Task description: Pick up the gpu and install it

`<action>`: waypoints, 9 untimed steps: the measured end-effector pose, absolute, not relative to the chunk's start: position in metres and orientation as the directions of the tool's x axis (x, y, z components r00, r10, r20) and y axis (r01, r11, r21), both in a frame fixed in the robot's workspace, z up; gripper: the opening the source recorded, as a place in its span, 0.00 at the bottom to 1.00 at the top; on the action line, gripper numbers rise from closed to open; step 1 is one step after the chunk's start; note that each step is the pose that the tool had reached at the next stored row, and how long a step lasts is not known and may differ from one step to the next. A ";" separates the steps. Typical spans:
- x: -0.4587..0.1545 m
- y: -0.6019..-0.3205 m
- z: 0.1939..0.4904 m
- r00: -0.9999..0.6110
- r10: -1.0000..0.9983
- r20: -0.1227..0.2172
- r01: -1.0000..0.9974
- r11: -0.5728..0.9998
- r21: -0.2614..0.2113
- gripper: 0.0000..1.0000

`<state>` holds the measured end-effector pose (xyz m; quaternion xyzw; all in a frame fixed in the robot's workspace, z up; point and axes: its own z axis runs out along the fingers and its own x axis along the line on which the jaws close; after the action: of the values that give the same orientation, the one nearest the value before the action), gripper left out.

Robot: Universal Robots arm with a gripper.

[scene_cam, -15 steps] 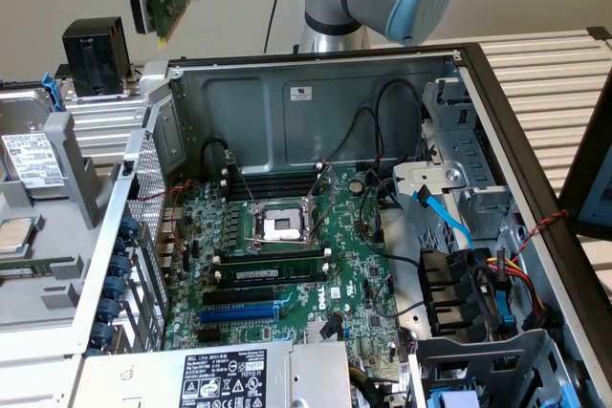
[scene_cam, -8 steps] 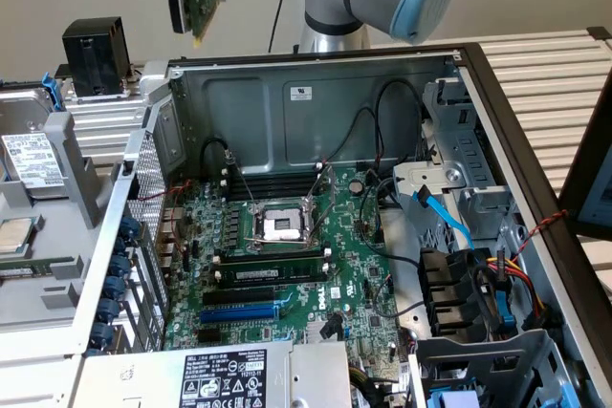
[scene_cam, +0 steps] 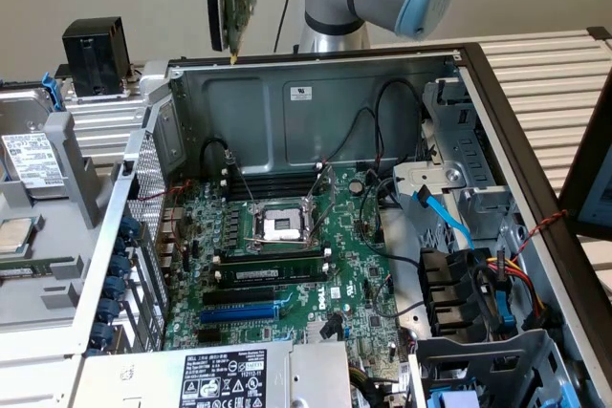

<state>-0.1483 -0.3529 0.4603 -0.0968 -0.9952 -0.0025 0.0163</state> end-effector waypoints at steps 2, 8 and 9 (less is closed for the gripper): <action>-0.142 -0.355 0.457 -0.981 0.193 0.033 0.193 0.981 0.002 0.27; -0.118 -0.357 0.446 -0.981 0.192 0.033 0.193 0.981 0.002 0.27; -0.114 -0.357 0.444 -0.981 0.193 0.033 0.193 0.981 0.002 0.27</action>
<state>-0.1143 -0.3574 0.4437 -0.0968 -0.9952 -0.0028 0.0163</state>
